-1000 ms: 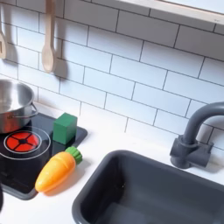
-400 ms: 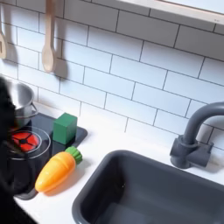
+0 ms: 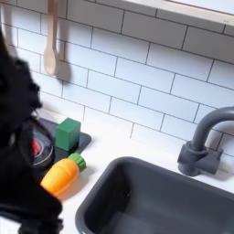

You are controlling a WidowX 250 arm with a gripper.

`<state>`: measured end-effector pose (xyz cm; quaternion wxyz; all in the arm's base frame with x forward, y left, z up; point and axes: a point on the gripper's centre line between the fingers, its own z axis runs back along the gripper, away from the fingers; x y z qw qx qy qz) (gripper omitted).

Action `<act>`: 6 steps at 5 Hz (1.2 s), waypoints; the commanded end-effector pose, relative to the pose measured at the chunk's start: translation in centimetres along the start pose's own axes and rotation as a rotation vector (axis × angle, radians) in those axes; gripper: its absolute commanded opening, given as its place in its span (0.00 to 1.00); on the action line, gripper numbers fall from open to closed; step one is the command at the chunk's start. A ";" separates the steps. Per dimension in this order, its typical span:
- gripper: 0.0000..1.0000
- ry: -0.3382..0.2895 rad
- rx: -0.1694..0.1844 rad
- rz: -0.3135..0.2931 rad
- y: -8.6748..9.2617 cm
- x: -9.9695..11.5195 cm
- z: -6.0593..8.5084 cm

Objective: Reach green block

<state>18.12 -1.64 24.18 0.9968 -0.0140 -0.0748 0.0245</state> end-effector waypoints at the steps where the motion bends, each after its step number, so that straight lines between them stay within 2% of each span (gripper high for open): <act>1: 1.00 -0.015 0.005 0.027 0.1 2.8 -0.3; 4: 1.00 -0.039 0.007 0.056 1.1 7.4 -0.5; 6: 1.00 -0.043 0.019 0.038 2.4 10.0 -1.3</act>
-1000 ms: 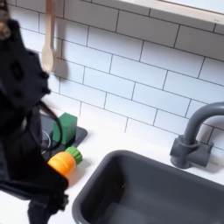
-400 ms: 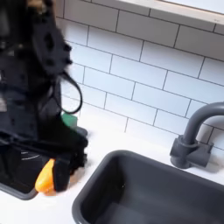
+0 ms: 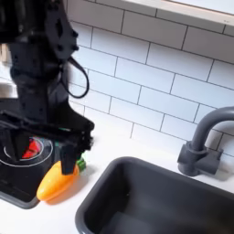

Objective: Reach green block

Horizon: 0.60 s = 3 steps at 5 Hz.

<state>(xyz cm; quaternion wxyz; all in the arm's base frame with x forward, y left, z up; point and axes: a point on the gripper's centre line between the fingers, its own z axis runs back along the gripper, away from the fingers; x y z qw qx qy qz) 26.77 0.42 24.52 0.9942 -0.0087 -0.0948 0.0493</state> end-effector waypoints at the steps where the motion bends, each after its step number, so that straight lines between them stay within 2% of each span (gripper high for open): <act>1: 1.00 -0.011 0.014 -0.034 1.6 2.6 -0.9; 3: 1.00 -0.019 0.020 -0.049 2.8 5.2 -1.8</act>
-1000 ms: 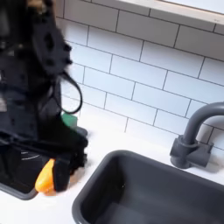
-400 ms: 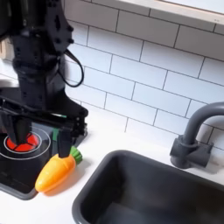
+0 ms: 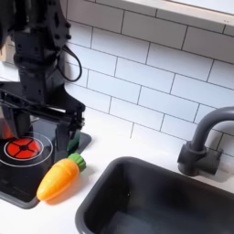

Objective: Reach green block

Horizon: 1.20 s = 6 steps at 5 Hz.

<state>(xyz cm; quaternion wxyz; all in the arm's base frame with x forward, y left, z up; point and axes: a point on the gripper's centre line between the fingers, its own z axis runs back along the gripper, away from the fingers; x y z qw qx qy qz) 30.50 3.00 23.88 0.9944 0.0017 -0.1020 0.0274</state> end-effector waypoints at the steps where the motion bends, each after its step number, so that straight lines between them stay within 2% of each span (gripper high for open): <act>1: 1.00 0.002 0.006 0.000 1.0 2.7 -1.3; 4: 1.00 -0.004 0.009 -0.013 1.2 5.6 -2.9; 6: 1.00 -0.004 0.024 -0.006 1.6 8.0 -4.1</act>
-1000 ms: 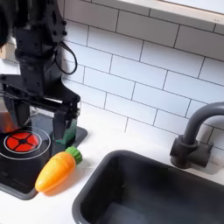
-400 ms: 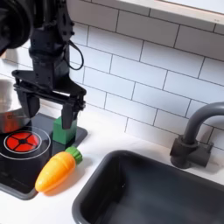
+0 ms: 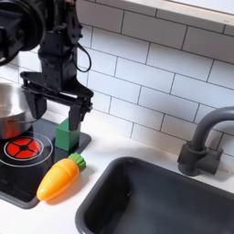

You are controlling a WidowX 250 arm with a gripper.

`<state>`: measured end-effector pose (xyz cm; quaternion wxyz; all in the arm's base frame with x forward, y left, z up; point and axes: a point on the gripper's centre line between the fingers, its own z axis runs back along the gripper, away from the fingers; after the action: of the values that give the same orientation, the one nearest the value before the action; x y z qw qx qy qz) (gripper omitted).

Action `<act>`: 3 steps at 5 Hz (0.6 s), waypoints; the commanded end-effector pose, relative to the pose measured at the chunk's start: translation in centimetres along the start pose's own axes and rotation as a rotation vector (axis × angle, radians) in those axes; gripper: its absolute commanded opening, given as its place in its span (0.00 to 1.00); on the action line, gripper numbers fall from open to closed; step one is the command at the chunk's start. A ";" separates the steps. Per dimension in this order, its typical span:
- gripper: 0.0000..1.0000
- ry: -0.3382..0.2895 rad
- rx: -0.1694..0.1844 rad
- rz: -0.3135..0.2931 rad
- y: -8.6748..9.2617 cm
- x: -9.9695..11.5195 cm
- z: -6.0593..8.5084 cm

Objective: Reach green block

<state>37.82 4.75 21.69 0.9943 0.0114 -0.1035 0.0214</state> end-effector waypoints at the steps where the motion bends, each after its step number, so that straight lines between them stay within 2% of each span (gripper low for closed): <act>1: 1.00 0.002 0.009 0.004 0.5 1.9 -0.9; 3: 1.00 0.027 0.010 -0.002 0.9 2.0 -2.2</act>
<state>40.11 6.21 20.29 0.9951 0.0178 -0.0935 0.0253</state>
